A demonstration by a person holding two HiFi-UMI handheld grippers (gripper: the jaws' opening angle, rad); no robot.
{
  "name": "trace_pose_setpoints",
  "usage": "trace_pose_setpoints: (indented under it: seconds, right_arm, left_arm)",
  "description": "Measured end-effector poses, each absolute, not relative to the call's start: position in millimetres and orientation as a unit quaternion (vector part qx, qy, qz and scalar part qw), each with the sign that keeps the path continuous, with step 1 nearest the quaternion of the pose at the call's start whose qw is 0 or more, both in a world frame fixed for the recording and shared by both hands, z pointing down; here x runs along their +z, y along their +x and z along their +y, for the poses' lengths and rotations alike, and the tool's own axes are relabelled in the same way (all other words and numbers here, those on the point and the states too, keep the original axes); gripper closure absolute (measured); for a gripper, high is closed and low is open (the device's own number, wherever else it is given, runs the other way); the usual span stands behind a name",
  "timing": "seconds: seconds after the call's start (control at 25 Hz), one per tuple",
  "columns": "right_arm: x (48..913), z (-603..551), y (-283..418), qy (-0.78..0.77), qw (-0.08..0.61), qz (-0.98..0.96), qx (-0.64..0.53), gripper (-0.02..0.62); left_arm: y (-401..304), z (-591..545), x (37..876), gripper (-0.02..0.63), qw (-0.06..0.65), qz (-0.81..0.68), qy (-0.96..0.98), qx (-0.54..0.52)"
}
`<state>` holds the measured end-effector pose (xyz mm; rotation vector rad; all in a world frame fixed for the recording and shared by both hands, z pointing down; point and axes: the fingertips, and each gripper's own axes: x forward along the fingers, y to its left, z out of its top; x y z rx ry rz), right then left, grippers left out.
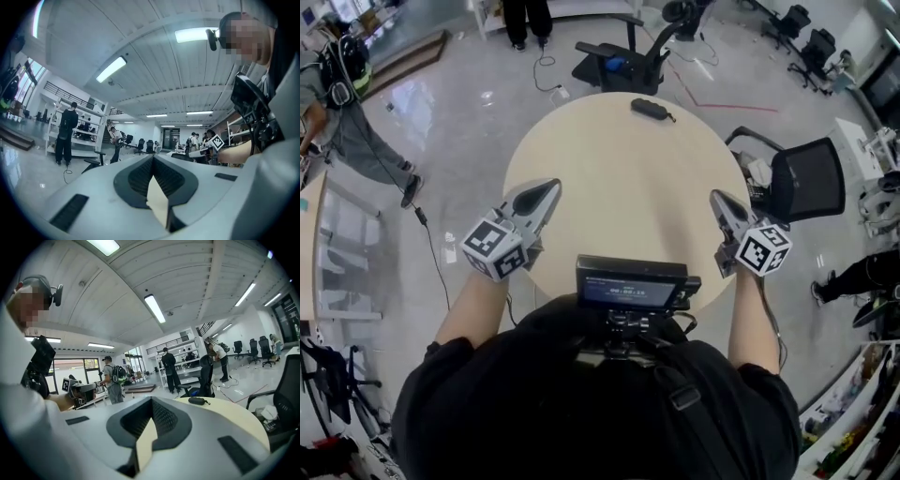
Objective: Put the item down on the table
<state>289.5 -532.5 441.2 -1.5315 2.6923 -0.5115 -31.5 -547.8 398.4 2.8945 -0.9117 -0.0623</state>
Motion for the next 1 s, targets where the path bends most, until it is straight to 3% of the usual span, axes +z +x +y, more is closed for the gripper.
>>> trace_pose_setpoints:
  seconds: [0.36, 1.0]
  right_arm:
    - [447.0, -464.9, 335.1, -0.487, -0.003, 0.859, -0.157, 0.592]
    - [432.2, -477.7, 316.7, -0.473, -0.001, 0.871, -0.134, 0.592]
  left_arm:
    - [-9.7, -476.0, 408.1, 0.609, 0.09, -0.308, 0.946, -0.044]
    - [-28.1, -486.9, 396.8, 0.609, 0.077, -0.321, 0.943, -0.045]
